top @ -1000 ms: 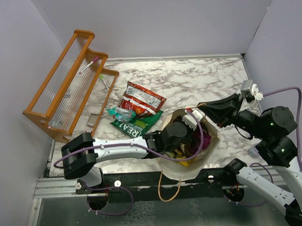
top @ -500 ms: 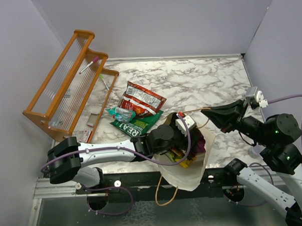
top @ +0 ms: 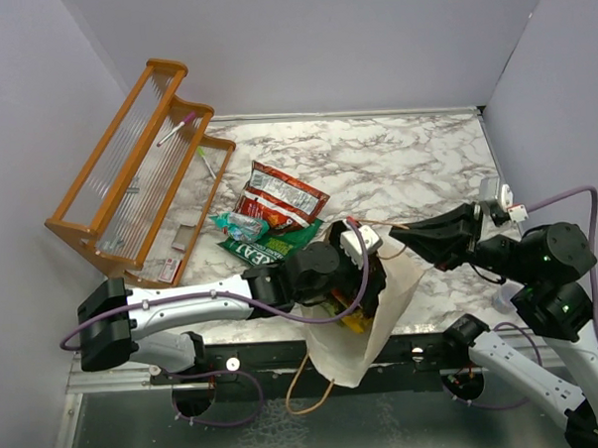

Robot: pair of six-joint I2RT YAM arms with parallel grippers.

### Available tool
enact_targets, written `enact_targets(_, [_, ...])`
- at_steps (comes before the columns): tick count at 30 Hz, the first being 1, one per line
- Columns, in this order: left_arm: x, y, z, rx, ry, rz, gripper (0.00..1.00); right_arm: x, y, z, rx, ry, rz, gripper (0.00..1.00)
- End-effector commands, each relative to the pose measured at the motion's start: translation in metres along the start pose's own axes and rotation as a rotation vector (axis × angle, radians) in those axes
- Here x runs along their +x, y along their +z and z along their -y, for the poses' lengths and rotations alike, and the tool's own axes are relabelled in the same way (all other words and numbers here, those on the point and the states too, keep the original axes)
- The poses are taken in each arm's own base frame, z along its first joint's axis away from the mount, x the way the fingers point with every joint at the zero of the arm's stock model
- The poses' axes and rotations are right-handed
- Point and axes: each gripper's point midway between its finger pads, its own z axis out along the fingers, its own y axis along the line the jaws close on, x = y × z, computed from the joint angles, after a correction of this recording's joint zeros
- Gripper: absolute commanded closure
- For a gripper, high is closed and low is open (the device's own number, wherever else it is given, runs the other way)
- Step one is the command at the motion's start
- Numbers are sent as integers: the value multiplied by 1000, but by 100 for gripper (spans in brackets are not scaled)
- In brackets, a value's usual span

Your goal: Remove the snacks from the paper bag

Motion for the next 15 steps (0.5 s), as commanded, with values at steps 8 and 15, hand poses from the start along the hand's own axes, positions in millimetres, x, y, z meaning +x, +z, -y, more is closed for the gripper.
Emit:
enact_targets(8, [-60, -27, 1, -22, -386, 168, 16, -45, -18, 43, 313, 45, 184, 98])
enact_targets(15, [-59, -38, 55, 371, -194, 297, 3, -53, -10, 33, 241, 8, 189, 98])
